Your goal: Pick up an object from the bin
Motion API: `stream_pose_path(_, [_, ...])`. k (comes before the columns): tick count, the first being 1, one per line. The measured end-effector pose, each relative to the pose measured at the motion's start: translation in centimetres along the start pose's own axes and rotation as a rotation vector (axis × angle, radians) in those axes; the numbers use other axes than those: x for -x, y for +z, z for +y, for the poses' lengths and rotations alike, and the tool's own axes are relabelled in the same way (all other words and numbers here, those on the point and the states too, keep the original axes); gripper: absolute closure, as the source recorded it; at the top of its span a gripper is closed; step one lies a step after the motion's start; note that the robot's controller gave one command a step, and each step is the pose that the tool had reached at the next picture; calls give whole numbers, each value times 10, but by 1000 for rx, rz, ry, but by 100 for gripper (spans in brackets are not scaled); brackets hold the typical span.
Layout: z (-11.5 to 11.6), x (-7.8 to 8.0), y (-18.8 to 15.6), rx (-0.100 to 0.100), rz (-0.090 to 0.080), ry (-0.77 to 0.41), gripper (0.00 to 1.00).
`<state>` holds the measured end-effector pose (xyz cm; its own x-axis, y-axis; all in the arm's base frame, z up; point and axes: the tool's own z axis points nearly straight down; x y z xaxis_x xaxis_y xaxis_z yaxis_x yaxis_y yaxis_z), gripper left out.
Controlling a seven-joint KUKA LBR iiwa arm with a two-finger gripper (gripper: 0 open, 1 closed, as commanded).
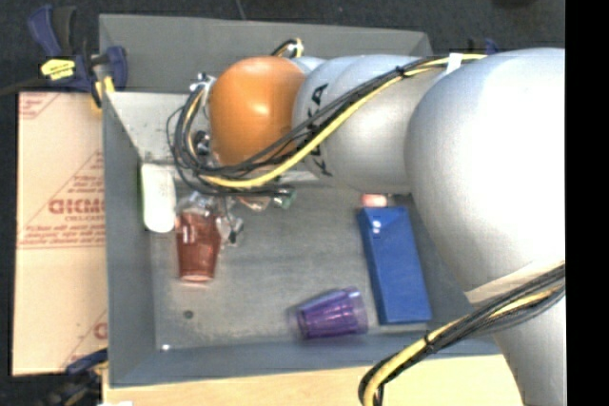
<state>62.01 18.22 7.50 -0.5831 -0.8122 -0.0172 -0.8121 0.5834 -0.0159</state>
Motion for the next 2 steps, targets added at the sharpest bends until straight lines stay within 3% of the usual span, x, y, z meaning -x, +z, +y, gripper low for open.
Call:
stream_pose_path(1, [0,0,0,0,0,1,100])
stream_pose_path(2, [2,-2,-21,7,6,2,100])
